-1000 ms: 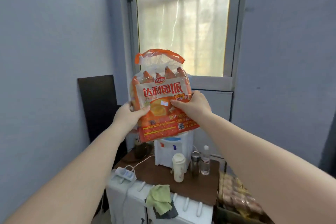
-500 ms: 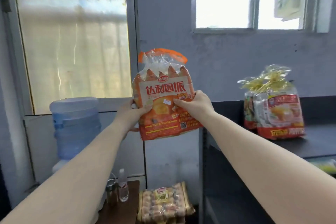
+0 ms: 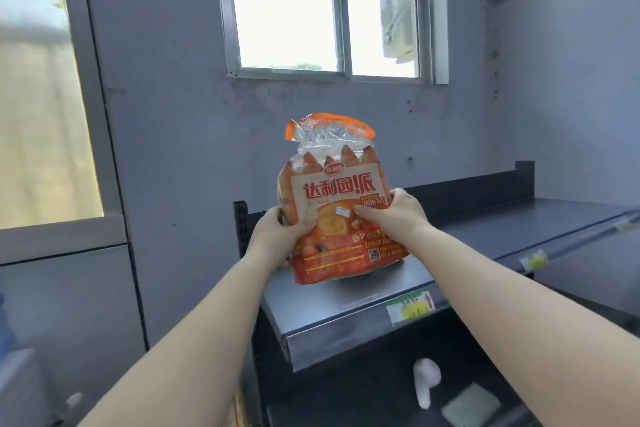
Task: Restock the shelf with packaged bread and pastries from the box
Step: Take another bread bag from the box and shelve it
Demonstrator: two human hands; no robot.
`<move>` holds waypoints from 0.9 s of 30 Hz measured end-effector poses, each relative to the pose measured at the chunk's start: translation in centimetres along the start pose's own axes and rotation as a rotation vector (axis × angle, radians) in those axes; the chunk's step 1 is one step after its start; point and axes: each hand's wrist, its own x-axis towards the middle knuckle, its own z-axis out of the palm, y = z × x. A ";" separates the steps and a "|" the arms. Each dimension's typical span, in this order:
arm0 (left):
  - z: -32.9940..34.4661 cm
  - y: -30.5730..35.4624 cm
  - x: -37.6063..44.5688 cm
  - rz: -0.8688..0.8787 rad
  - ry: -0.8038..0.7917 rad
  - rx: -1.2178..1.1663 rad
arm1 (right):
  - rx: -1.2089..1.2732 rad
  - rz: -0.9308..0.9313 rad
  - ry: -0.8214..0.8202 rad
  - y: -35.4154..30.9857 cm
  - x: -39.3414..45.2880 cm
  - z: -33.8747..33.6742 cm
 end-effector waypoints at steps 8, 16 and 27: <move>7.6 -0.9 3.2 -0.009 -0.050 0.042 | 0.049 0.090 -0.012 6.3 2.6 -3.5; 9.9 -4.8 6.6 -0.048 -0.052 0.079 | 0.031 0.108 -0.069 10.3 6.4 -1.9; 11.6 -4.3 7.6 -0.112 -0.005 0.137 | 0.121 0.011 -0.167 13.5 10.5 -1.9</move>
